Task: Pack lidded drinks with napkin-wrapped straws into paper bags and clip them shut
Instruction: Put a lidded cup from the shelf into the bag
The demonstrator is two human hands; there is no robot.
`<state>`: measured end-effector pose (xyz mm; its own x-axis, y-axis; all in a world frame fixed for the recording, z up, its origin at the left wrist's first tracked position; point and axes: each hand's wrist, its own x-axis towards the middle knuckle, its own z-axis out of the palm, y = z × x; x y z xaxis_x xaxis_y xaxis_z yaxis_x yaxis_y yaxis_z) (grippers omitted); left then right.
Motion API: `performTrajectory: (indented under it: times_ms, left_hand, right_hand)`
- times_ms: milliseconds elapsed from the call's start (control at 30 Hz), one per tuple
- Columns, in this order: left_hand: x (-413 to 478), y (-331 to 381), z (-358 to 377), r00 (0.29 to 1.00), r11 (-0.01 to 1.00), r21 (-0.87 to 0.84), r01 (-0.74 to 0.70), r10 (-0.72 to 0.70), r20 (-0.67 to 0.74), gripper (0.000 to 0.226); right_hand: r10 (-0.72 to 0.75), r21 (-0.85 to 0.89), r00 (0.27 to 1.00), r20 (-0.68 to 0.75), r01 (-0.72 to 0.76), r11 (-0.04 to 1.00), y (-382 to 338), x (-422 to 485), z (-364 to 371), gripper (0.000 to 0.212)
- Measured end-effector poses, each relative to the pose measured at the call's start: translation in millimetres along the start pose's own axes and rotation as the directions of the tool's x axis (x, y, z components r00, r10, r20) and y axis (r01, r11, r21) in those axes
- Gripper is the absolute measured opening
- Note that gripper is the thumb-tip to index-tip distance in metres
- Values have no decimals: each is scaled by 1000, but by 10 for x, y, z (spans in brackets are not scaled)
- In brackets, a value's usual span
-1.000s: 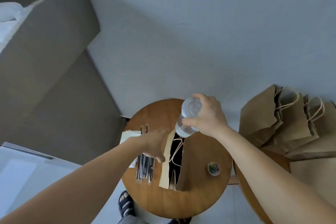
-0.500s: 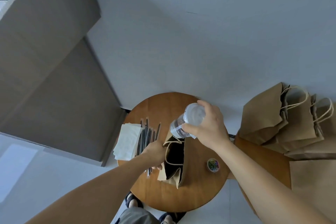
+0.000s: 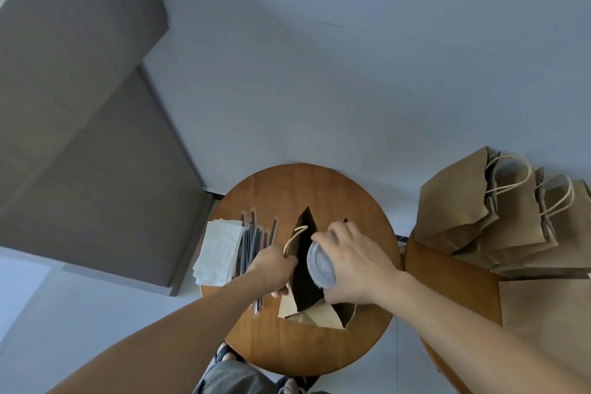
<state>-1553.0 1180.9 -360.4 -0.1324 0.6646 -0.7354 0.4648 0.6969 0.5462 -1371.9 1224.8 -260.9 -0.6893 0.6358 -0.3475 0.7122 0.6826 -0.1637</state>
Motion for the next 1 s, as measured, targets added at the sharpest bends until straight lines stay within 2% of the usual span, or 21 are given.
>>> performTrajectory:
  times_ms: [133, 233, 367, 533, 733, 1000]
  left_hand:
    - [-40, -26, 68, 999, 997, 67, -29, 28, 19, 27]
    - [-75, -83, 48, 998, 996, 74, -48, 50, -22, 21]
    - [-122, -123, 18, 996, 994, 80, -69, 74, -49, 18]
    - [-141, -126, -8, 994, 991, 111, -79, 87, -67, 15]
    - [-121, -114, -58, 994, 985, 155, -78, 89, -66, 18]
    - [-131, -200, -50, 987, 984, 147, -104, 121, -110, 14]
  right_hand:
    - [33, -106, 986, 164, -16, 994, -96, 109, 273, 96]
    - [153, -99, 944, 293, -129, 987, -100, 237, 411, 90]
    - [299, -84, 884, 359, -288, 954, -68, 411, 672, 93]
    - [320, -147, 883, 343, -286, 947, -124, 605, 1113, 94]
    - [196, -190, 933, 303, -142, 971, -141, 781, 1493, 70]
    - [206, -169, 939, 277, -163, 972, -87, 893, 1672, 77]
